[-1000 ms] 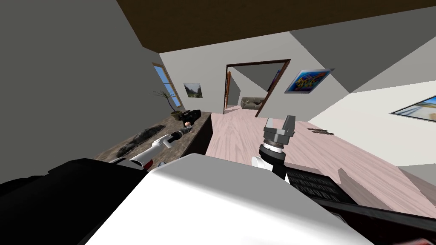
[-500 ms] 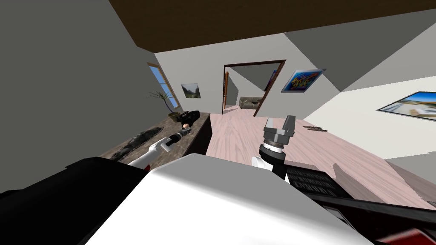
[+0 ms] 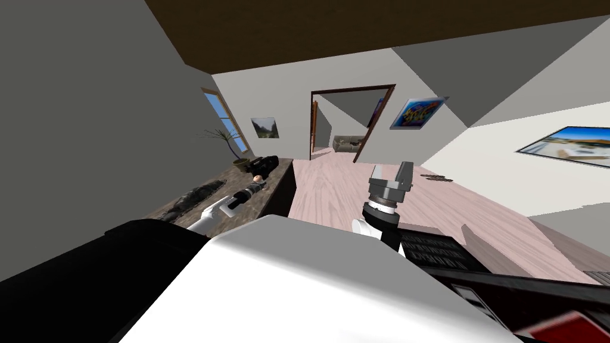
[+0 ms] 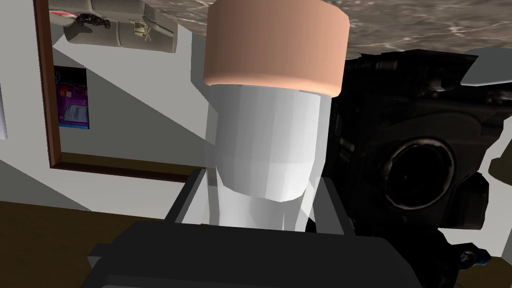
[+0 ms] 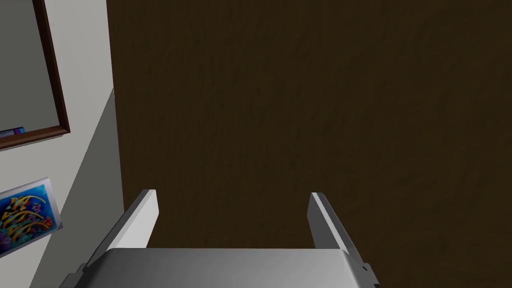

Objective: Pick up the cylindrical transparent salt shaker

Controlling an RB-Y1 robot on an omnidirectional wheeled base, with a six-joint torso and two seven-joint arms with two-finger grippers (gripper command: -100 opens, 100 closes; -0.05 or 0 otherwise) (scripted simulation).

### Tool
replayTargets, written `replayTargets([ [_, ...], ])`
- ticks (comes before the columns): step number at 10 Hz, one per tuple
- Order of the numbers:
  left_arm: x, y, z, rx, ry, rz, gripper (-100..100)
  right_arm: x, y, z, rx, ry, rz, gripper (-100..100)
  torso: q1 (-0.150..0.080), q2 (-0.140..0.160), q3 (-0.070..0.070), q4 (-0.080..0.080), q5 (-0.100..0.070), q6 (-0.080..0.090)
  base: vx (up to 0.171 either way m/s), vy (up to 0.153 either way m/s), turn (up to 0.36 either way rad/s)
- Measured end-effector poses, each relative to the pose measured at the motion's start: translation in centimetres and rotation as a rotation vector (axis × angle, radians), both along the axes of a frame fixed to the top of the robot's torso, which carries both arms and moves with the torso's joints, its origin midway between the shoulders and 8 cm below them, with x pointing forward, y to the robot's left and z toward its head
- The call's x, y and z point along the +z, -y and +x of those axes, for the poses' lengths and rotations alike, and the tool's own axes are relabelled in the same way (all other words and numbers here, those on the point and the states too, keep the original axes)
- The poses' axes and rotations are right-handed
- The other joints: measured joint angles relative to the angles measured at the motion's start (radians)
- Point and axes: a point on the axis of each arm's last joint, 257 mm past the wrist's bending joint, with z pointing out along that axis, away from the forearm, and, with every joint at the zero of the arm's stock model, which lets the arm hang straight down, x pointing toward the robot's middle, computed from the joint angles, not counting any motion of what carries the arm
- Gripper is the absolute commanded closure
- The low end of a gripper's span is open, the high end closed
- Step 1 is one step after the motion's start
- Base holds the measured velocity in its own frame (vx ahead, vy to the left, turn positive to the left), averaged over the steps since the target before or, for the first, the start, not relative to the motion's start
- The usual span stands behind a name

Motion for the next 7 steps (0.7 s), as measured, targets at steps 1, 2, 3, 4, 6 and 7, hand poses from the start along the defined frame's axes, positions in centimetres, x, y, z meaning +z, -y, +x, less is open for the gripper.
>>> replayTargets([
  [1, 0.0, 0.5, -0.5, -0.004, -0.002, -0.001, 100, 0.0, 0.0, 0.0, 0.000, 0.000, 0.000, 0, -0.001, 0.000, 0.000, 0.000, 0.000, 0.000, 0.026, 0.031, -0.112],
  [2, 0.3, 0.1, -1.2, 0.015, 0.000, 0.007, 100, 0.0, 0.0, 0.0, 0.000, 0.000, 0.000, 0, 0.000, -0.001, 0.000, 0.000, 0.000, 0.001, 0.025, 0.047, -0.083],
  [3, 0.5, -0.1, -1.9, 0.028, 0.000, 0.011, 100, 0.0, 0.0, 0.0, 0.000, 0.000, 0.000, 0, 0.000, -0.001, 0.000, 0.000, 0.000, 0.000, 0.009, 0.033, 0.011],
  [4, 0.6, 0.2, -2.4, 0.024, -0.002, 0.012, 100, 0.0, 0.0, 0.0, 0.000, 0.000, 0.000, 0, -0.001, 0.000, 0.000, 0.000, 0.000, 0.000, 0.008, 0.049, -0.108],
  [6, 1.2, -0.6, -3.5, 0.059, 0.000, 0.030, 100, 0.0, 0.0, 0.0, 0.000, 0.000, 0.000, 0, 0.000, 0.000, 0.000, 0.000, -0.001, 0.000, 0.018, 0.035, -0.038],
  [7, 1.4, -0.4, -4.2, 0.058, -0.004, 0.033, 100, 0.0, 0.0, 0.0, 0.000, 0.000, 0.000, 0, -0.002, 0.000, 0.000, 0.000, -0.001, 0.000, 0.004, 0.001, 0.022],
])
